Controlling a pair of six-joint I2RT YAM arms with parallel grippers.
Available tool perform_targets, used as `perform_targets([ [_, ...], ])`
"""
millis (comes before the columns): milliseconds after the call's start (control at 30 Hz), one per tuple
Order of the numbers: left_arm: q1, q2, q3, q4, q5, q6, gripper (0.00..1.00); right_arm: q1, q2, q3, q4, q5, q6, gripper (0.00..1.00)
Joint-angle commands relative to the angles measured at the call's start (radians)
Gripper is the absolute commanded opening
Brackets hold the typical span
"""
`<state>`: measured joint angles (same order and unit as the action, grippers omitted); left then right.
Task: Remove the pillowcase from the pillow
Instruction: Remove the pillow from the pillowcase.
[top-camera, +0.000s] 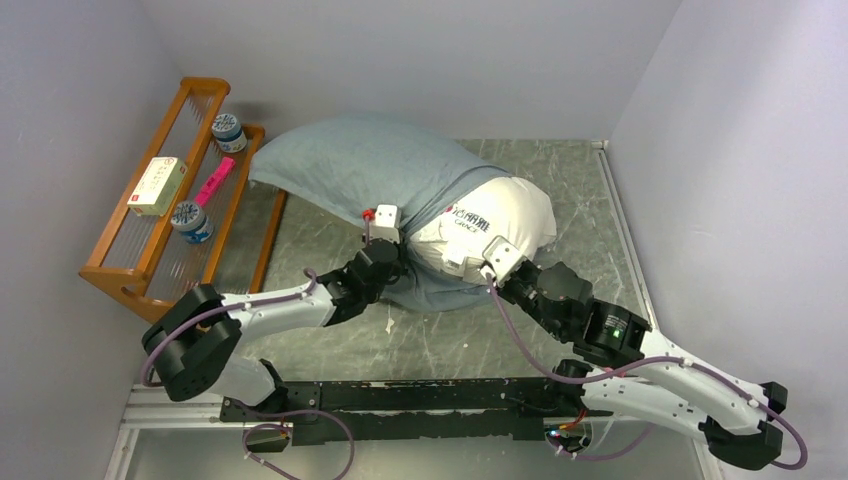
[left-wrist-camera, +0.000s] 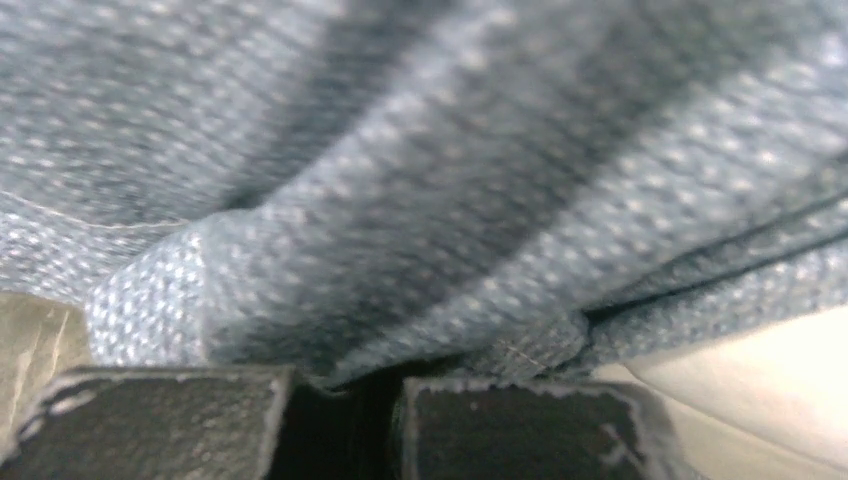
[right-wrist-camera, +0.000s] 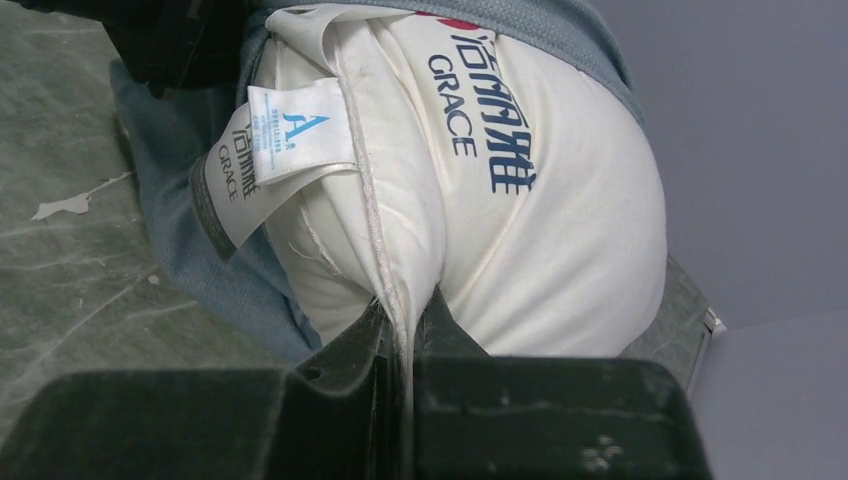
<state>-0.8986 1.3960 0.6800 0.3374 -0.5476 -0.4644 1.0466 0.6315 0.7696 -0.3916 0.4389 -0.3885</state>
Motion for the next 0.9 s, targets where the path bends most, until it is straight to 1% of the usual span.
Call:
perform_targets([
  [0,0.11,0.054,0.063,-0.012,-0.232,0.047,0.05,-0.004,-0.107,0.136,0.109,0.1,0.017,0.0],
  [167,0.162,0.111,0.106,-0.027,-0.209,0.011,0.05,-0.004,-0.142,0.165,0.085,0.066,0.027,0.0],
  [300,0.216,0.149,0.126,-0.068,-0.165,-0.049,0.05,-0.004,-0.169,0.192,0.057,0.038,0.044,0.0],
  [367,0.235,0.158,0.127,-0.078,-0.137,-0.074,0.05,-0.002,-0.165,0.202,0.027,0.02,0.051,0.0],
  [467,0.236,0.157,0.116,-0.084,-0.106,-0.087,0.05,-0.002,-0.139,0.197,-0.005,-0.037,0.065,0.0],
  [633,0.237,0.097,0.049,-0.073,-0.02,-0.113,0.05,-0.002,-0.071,0.139,0.011,-0.207,0.117,0.0],
  [800,0.236,-0.002,-0.029,-0.086,0.051,-0.133,0.13,-0.005,0.017,0.061,0.123,-0.415,0.193,0.01],
  [867,0.237,-0.04,-0.051,-0.11,0.068,-0.137,0.17,-0.005,0.069,0.061,0.143,-0.484,0.214,0.07],
])
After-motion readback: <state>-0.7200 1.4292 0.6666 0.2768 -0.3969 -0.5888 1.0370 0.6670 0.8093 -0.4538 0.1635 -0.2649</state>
